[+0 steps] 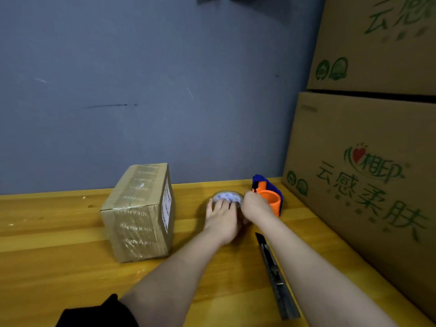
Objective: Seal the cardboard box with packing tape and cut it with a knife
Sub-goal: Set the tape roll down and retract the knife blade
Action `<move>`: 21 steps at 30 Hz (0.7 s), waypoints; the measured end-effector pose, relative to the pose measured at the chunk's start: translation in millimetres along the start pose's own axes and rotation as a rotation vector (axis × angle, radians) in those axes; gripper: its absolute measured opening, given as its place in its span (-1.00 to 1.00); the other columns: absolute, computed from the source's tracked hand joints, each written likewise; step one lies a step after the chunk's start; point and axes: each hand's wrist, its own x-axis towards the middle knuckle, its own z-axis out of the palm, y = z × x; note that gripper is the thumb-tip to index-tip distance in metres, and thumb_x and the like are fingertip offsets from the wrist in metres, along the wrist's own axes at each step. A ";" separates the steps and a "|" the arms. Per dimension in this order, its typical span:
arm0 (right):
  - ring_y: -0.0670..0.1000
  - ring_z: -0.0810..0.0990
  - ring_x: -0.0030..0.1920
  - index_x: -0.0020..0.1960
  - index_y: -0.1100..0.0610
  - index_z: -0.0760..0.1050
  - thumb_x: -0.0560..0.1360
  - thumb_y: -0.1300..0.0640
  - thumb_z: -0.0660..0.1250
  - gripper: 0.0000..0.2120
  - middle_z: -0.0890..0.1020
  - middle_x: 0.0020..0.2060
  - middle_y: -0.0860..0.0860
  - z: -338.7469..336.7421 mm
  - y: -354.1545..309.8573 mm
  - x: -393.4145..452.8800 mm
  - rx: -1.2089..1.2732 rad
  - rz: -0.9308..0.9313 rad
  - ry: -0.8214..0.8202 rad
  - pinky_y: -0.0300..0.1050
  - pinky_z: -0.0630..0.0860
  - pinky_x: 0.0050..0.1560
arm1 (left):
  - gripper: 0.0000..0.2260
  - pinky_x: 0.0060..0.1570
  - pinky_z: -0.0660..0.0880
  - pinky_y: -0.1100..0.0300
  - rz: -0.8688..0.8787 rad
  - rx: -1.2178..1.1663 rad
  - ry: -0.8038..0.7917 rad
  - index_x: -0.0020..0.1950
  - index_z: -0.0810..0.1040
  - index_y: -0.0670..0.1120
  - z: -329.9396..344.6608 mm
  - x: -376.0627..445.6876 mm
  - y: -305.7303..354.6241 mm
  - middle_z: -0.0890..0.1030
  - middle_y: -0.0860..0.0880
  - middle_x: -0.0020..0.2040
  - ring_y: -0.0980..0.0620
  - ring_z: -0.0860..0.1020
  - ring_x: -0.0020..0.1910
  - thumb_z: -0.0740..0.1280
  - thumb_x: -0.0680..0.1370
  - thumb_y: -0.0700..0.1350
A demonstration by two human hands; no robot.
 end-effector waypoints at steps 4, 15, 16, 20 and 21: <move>0.17 0.65 -0.07 0.27 0.17 0.43 0.57 0.24 0.17 -0.72 0.63 0.03 0.14 -13.6 8.5 -16.0 -0.027 -0.077 0.085 0.01 0.62 -0.08 | -0.57 0.49 -0.11 -0.11 0.030 -0.056 0.054 0.44 0.25 -0.06 -13.2 -13.6 -0.2 0.31 -0.10 0.43 -0.09 0.17 0.48 0.15 0.56 -0.11; 0.19 0.59 0.07 0.06 0.10 0.53 0.52 -0.10 0.21 -0.70 0.62 0.05 0.11 -21.8 40.3 -100.6 -0.173 0.015 0.041 -0.03 0.49 -0.06 | -0.66 -0.11 0.55 0.04 -0.104 -0.729 -0.294 0.34 0.39 -0.17 -24.6 -91.9 34.9 0.56 -0.20 0.14 -0.12 0.56 0.00 0.16 0.56 -0.23; 0.19 0.57 0.12 0.11 0.10 0.52 0.51 -0.14 0.22 -0.64 0.61 0.10 0.11 -21.4 43.1 -107.3 -0.192 0.047 0.030 -0.02 0.49 -0.01 | -0.62 -0.22 0.53 0.09 -0.141 -0.820 -0.337 0.39 0.33 -0.17 -22.0 -98.6 39.3 0.53 -0.16 0.11 -0.09 0.52 0.00 0.15 0.56 -0.24; 0.15 0.50 0.26 0.26 0.10 0.43 0.48 -0.26 0.21 -0.47 0.54 0.23 0.08 -21.2 46.3 -130.5 -0.282 0.172 -0.109 -0.05 0.45 0.09 | -0.56 -0.21 0.48 0.23 -0.293 -1.059 -0.388 0.44 0.23 -0.07 -15.3 -118.2 52.3 0.47 -0.14 0.28 -0.06 0.46 0.26 0.17 0.55 -0.18; 0.14 0.49 0.26 0.28 0.11 0.42 0.48 -0.25 0.21 -0.46 0.53 0.24 0.08 -20.5 45.2 -134.4 -0.303 0.187 -0.132 -0.05 0.45 0.10 | -0.57 -0.21 0.46 0.22 -0.330 -1.113 -0.383 0.42 0.25 -0.07 -15.7 -121.0 54.8 0.45 -0.13 0.31 -0.06 0.44 0.29 0.16 0.54 -0.16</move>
